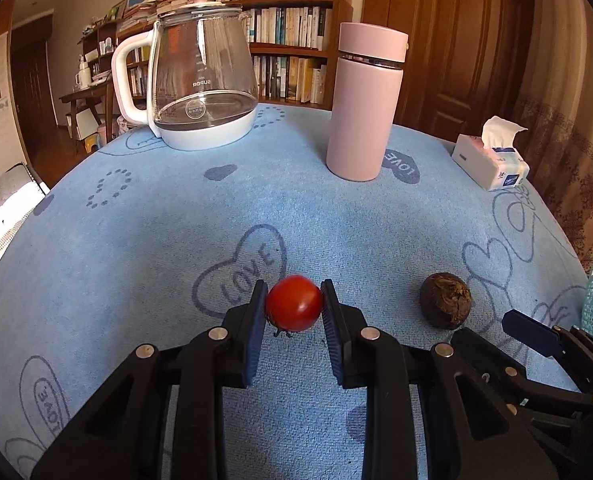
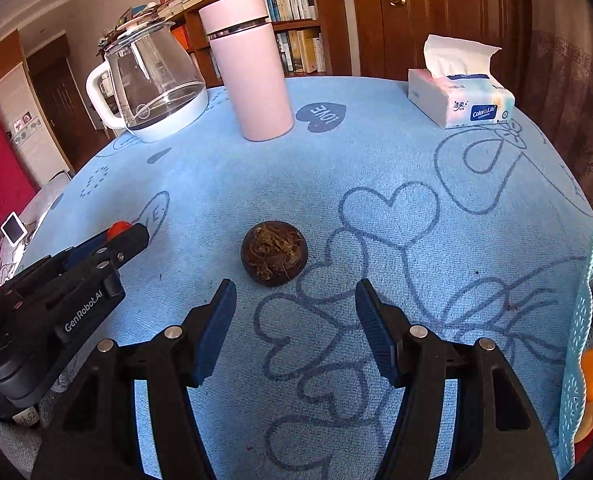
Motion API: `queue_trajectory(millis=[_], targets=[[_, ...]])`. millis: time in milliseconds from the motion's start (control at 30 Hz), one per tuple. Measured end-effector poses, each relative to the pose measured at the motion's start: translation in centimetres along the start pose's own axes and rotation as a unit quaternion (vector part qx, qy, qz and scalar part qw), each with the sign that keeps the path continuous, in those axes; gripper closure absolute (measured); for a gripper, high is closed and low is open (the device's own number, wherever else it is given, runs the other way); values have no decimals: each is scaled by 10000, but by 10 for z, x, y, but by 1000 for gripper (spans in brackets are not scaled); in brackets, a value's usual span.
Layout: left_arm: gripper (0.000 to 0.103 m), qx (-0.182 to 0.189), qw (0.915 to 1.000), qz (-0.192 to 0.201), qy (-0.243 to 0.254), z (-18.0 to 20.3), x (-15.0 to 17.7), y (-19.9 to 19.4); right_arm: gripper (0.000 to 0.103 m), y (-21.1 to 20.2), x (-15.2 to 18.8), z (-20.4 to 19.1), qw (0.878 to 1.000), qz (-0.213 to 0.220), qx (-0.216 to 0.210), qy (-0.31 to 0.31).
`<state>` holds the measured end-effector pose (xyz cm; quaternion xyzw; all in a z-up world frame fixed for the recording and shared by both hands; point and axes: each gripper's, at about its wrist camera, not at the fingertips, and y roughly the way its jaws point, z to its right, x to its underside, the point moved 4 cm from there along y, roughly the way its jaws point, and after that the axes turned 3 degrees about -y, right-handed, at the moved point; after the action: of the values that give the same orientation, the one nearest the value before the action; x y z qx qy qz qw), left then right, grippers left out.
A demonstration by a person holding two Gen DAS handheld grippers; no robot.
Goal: Organize fruits
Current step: 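Grasp the dark brown round fruit with right while left holds the tomato, then carry the dark fruit into the basket and open right while left carries the tomato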
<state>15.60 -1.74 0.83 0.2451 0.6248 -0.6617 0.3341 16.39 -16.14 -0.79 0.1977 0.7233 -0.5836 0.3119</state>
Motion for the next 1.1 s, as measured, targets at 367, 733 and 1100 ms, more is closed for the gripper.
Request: queue_trajectory(millis=[367,733,1100], targets=[[76,-19,9999,-47,-103,-3,0,3,47,28,-18,-13,9997,-97,11,-216],[76,26,10000,-59,-64,0,1,3,60,27,-15,-14,9996,-104,79,-259],[76,115,9999,-22,16,5,3,-2,60,4,5,-4,9999,-100,91,-10]])
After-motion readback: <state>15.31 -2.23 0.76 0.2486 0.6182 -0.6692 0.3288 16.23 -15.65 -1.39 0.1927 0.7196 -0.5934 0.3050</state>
